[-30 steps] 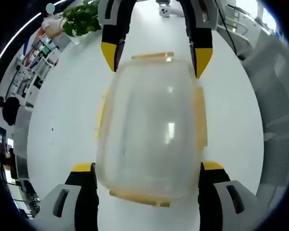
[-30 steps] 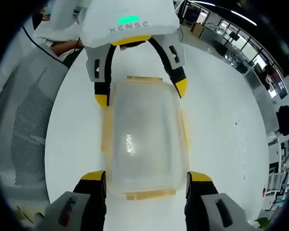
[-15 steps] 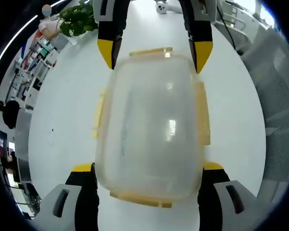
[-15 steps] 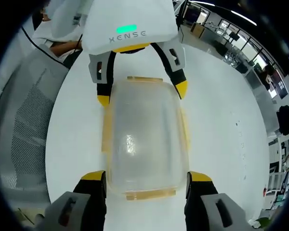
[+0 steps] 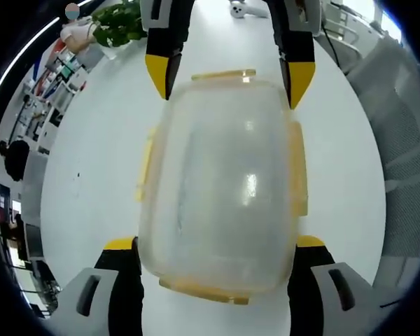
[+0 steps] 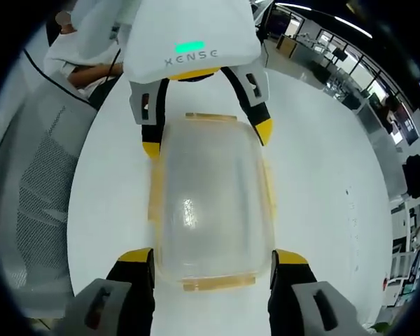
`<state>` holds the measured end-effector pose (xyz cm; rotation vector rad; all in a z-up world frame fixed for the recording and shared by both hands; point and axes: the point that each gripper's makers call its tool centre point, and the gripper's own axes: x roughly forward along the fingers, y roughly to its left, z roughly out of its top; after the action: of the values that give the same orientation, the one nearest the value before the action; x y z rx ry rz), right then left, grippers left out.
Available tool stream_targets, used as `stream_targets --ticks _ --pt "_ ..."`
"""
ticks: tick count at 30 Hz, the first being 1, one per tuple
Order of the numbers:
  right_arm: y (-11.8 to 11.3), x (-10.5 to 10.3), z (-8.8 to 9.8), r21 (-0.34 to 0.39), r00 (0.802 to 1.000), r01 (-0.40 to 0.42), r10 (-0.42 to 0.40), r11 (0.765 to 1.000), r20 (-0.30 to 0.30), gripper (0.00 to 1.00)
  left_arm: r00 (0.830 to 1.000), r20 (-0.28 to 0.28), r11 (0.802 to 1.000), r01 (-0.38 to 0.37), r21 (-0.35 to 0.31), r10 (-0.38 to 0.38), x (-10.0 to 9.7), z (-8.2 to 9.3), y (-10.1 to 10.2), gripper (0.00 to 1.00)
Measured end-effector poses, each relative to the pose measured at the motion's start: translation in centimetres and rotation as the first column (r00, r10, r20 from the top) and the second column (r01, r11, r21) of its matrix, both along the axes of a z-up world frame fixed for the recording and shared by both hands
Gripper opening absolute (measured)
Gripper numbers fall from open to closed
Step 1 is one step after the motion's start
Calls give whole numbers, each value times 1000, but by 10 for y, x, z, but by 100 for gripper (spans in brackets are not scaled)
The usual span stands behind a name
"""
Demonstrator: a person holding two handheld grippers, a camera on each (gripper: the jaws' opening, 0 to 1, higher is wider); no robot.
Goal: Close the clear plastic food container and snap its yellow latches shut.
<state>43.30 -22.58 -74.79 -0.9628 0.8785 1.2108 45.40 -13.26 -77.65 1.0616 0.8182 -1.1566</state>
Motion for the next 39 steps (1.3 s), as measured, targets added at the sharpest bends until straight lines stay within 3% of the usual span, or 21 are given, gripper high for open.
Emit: stream_targets --ticks 17,39 --pt "16 13 0 -8 1000 -15 15 1000 -3 64 1000 -5 1000 -24 -11 24 11 -1 16 85" --pt "18 29 -1 -21 1000 -27 27 999 4 65 1000 -3 999 -29 -29 29 27 -1 18 85"
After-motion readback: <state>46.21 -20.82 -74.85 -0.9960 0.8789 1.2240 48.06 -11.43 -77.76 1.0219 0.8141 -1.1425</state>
